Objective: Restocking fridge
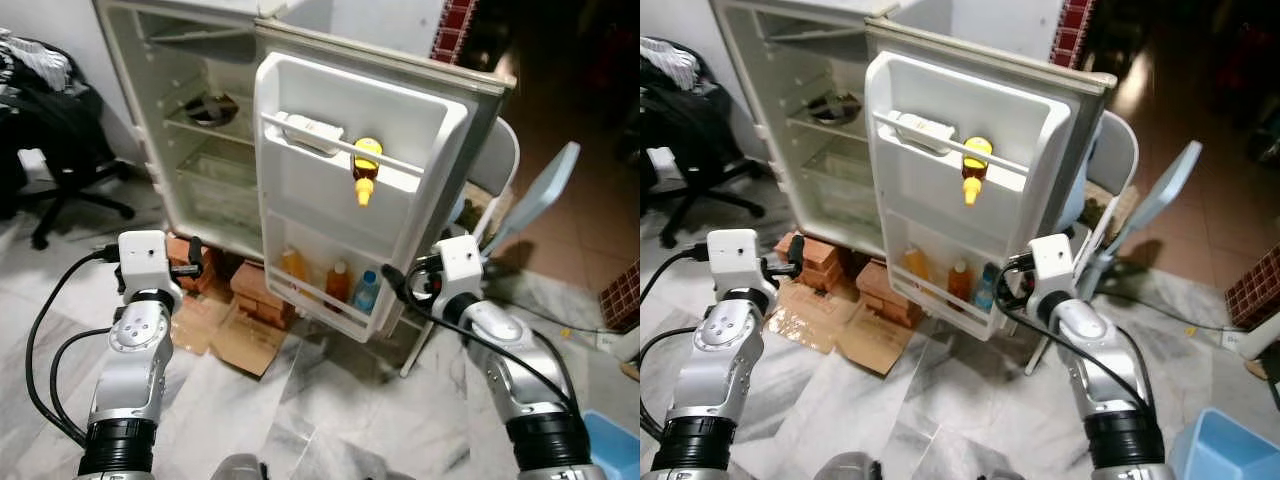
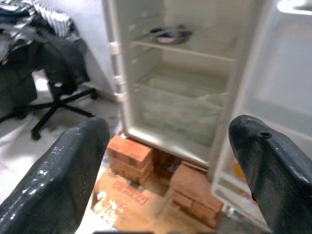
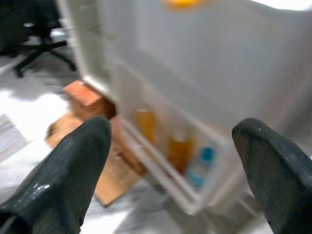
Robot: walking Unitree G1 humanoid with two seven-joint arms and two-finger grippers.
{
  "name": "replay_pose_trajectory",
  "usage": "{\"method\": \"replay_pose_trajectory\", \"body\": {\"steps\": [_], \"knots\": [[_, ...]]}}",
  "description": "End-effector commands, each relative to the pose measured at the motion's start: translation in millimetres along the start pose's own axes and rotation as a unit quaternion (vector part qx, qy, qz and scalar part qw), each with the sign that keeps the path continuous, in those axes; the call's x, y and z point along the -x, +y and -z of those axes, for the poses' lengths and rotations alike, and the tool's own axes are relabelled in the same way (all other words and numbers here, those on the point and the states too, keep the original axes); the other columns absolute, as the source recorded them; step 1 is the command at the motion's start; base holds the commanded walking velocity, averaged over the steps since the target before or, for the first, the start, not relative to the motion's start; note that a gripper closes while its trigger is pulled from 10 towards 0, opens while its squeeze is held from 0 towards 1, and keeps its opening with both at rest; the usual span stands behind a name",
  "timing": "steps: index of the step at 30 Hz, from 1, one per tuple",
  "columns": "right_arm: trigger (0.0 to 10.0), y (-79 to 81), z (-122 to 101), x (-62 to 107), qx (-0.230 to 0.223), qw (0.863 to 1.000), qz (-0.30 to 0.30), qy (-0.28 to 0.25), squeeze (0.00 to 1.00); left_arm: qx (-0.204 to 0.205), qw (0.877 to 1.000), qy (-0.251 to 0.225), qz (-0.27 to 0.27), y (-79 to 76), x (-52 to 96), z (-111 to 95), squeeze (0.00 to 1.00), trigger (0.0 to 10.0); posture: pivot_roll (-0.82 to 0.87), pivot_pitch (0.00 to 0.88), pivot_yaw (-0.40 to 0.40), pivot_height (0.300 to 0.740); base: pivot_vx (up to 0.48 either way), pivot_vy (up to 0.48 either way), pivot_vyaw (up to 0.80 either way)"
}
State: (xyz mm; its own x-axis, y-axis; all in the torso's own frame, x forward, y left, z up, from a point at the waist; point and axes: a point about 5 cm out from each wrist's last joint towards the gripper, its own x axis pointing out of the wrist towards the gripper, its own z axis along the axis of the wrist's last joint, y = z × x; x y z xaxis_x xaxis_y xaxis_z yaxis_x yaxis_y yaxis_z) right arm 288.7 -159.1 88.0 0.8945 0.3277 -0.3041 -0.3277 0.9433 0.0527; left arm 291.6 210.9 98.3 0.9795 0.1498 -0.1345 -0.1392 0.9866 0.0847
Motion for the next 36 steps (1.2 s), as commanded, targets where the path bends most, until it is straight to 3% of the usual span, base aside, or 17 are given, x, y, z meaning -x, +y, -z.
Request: {"method": "replay_pose_trajectory", "body": {"steps": [1,3,14,31,36], "knots": [[10.0,4.9,-18.0,-2.2,0.001,0.999,-0.017,-0.041,0.0,0.002,1.0,0.001,-0.01,7.6,-1.9,-2.9,0.0,10.0,0.05,0.0,-0.047,0.74,0.274,0.394,0.0],[10.0,7.5,-23.2,-2.1,-0.006,0.998,-0.025,-0.059,0.0,0.018,1.0,0.009,-0.013,8.4,-3.1,-2.0,0.0,10.0,0.05,0.0,-0.047,0.74,0.272,0.396,0.0],[10.0,13.6,-39.0,-5.8,-0.013,0.994,-0.041,-0.1,0.0,-0.012,1.0,0.0,0.007,2.3,-3.2,-3.1,0.0,10.0,0.04,0.0,-0.045,0.74,0.298,0.371,0.0],[10.0,11.5,-44.1,-8.5,-0.004,0.993,-0.027,-0.116,0.0,-0.012,1.0,0.007,0.009,0.2,-3.2,-1.4,0.0,10.0,0.04,0.0,-0.048,0.74,0.462,0.0,0.0],[10.0,10.9,-44.8,-8.7,0.003,0.993,-0.027,-0.118,0.0,0.003,1.0,0.009,0.001,-1.0,-3.7,-0.3,0.0,10.0,0.05,0.0,-0.051,0.74,0.274,0.0,0.0]]}}
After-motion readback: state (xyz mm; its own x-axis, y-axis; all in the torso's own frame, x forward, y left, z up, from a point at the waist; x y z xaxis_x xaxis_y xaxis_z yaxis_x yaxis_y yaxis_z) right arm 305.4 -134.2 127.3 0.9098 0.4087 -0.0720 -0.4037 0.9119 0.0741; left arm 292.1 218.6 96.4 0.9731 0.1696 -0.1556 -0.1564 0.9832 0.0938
